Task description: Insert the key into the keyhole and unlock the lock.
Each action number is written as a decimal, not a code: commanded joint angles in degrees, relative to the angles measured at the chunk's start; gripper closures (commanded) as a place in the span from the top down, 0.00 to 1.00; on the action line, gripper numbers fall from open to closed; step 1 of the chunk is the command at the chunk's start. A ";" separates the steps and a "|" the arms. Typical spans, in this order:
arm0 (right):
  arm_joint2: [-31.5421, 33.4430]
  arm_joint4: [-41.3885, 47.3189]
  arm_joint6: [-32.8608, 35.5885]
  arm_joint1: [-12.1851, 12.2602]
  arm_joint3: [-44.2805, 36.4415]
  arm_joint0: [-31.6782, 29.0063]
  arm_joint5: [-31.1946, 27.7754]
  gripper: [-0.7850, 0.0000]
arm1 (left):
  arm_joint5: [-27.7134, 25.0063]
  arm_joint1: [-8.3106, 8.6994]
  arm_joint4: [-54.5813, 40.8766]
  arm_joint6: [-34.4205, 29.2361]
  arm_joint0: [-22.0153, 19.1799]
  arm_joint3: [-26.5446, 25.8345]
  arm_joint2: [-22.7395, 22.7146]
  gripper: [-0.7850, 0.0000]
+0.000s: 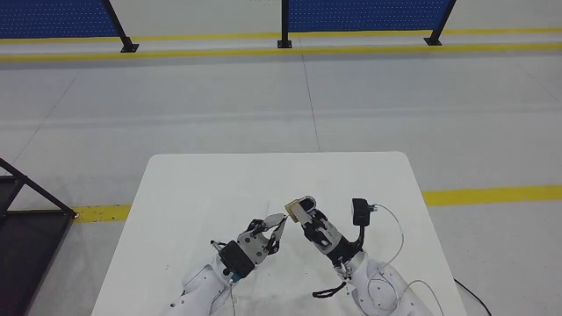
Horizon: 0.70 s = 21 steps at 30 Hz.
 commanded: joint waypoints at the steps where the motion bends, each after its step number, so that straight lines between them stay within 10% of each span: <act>1: -0.02 -0.02 0.06 0.03 -0.01 0.03 0.00 0.00 | 0.74 0.02 0.25 0.40 -0.19 0.11 0.14 0.00; 21: -0.22 0.55 0.41 0.26 -0.06 0.22 0.09 0.00 | 8.70 0.69 8.09 2.10 -1.72 1.47 0.63 0.00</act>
